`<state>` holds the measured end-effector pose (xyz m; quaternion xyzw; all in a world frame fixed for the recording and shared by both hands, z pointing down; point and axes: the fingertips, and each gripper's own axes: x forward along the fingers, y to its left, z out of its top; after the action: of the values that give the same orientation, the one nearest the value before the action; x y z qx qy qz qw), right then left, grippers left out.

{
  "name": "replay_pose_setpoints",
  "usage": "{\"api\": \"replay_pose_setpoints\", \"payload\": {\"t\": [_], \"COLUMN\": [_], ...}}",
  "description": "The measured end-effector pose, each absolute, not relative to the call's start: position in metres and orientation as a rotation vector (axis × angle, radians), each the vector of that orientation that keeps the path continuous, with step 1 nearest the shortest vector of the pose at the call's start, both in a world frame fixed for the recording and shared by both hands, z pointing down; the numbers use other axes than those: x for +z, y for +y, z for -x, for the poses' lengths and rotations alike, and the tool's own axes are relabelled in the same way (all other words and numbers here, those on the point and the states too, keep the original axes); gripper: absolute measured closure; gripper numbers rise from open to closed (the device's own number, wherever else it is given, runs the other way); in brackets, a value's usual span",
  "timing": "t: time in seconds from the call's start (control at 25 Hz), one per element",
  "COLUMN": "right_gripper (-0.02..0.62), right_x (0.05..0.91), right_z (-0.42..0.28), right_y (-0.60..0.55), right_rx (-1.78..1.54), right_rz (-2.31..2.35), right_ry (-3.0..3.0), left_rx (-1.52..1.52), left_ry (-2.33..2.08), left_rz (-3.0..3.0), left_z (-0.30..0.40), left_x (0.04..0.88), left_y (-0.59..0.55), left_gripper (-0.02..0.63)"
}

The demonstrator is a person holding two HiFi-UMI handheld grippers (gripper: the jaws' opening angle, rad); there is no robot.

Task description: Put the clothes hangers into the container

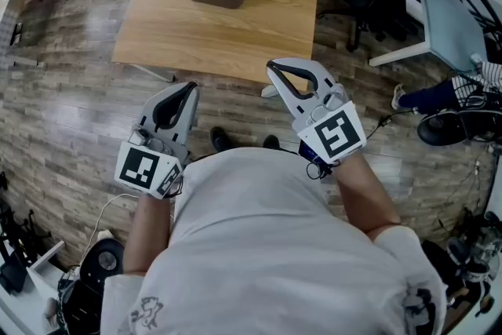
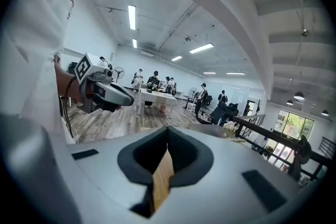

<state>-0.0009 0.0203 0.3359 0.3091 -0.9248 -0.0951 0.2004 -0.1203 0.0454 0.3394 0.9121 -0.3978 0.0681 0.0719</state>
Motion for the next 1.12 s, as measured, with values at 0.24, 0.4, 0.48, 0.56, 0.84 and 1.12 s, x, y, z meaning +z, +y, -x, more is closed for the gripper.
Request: {"api": "replay_pose_setpoints", "payload": {"t": [0.24,0.4,0.48,0.56,0.84,1.12], "right_gripper": [0.589,0.589,0.589,0.589,0.589,0.589], "right_x": [0.336,0.338,0.339,0.339,0.341,0.339], "right_z": [-0.049,-0.085,-0.100,-0.115,-0.150,-0.166], "right_y": [0.032,0.039,0.045,0.050,0.072,0.095], "right_rx": [-0.254,-0.230,-0.229,-0.231,-0.222,-0.205], "right_rz": [-0.834,-0.814,-0.802,-0.794,-0.757,-0.730], "right_ry": [-2.627,-2.656,-2.668,-2.674,-2.708,-2.755], "left_rx": [0.208,0.201,0.185,0.178,0.184,0.183], "left_ry": [-1.253,-1.285,-1.302,-1.317,-1.351,-1.386], "left_rz": [-2.714,-2.711,-2.719,-2.726,-2.711,-2.693], "left_z": [0.077,0.047,0.032,0.017,-0.020,-0.039], "left_x": [0.341,0.339,0.336,0.333,0.334,0.331], "left_y": [0.055,0.062,0.068,0.074,0.094,0.111], "left_gripper": [0.600,0.600,0.600,0.600,0.600,0.600]}}
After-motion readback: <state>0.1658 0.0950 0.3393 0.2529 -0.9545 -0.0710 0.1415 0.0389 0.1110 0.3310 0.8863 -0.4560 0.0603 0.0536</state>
